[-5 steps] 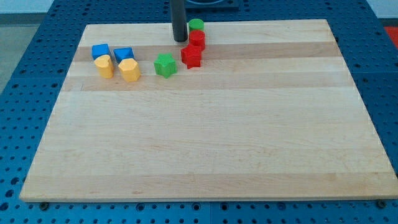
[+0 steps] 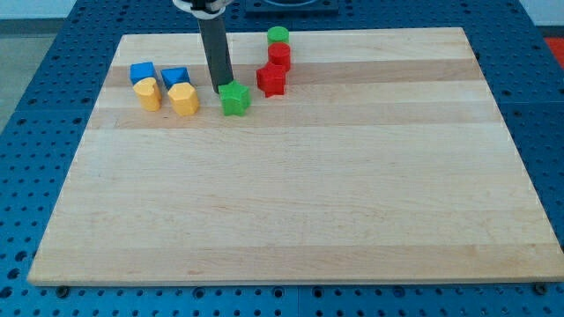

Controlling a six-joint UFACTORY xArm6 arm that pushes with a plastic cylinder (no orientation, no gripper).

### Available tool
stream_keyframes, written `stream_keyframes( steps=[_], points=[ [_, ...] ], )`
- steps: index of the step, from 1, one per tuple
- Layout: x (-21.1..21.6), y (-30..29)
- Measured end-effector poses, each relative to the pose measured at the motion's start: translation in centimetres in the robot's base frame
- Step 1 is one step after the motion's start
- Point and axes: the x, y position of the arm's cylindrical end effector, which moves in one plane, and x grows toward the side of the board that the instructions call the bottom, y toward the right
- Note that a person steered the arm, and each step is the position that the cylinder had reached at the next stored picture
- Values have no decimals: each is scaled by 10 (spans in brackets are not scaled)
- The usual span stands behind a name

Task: Place the green star below the red star

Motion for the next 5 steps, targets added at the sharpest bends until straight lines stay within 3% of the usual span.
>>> stream_keyframes(
  steps=[2, 3, 5],
  points=[
    [14, -9],
    [22, 42],
    [32, -20]
  ],
)
